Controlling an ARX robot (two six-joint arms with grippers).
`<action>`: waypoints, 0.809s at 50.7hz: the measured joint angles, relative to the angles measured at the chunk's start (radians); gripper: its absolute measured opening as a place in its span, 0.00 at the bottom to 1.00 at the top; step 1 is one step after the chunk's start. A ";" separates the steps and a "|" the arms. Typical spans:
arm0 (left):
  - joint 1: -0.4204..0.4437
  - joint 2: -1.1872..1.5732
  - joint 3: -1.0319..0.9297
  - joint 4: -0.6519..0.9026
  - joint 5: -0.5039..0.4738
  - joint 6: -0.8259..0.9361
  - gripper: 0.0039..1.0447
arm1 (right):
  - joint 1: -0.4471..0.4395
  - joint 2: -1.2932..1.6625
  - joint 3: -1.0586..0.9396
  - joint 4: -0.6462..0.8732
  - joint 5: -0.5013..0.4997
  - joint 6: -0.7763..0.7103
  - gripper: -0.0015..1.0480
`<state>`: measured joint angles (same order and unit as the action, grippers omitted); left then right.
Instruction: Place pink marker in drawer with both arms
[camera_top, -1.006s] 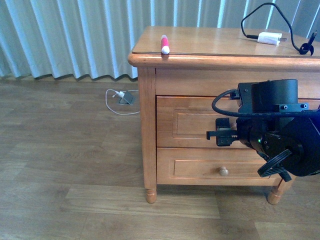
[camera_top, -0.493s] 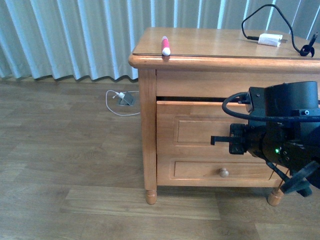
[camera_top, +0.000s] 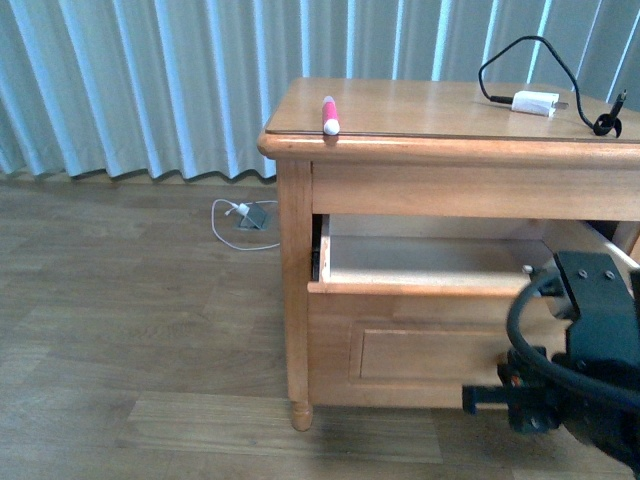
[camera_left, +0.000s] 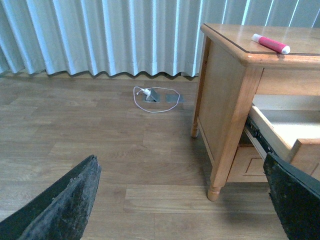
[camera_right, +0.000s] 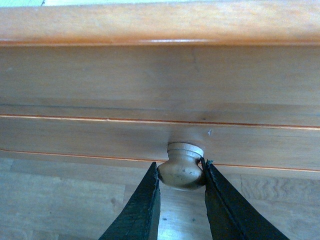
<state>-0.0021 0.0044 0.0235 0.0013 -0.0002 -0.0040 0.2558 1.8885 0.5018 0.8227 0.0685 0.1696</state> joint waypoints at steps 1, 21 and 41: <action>0.000 0.000 0.000 0.000 0.000 0.000 0.95 | 0.002 -0.014 -0.021 0.004 -0.002 0.000 0.20; 0.000 0.000 0.000 0.000 0.000 0.000 0.95 | 0.011 -0.423 -0.220 -0.134 -0.048 0.049 0.76; 0.000 0.000 0.000 0.000 0.000 0.000 0.95 | -0.135 -1.137 -0.174 -0.818 -0.220 0.014 0.92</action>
<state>-0.0021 0.0044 0.0235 0.0013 -0.0002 -0.0040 0.1204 0.7517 0.3275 0.0048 -0.1513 0.1841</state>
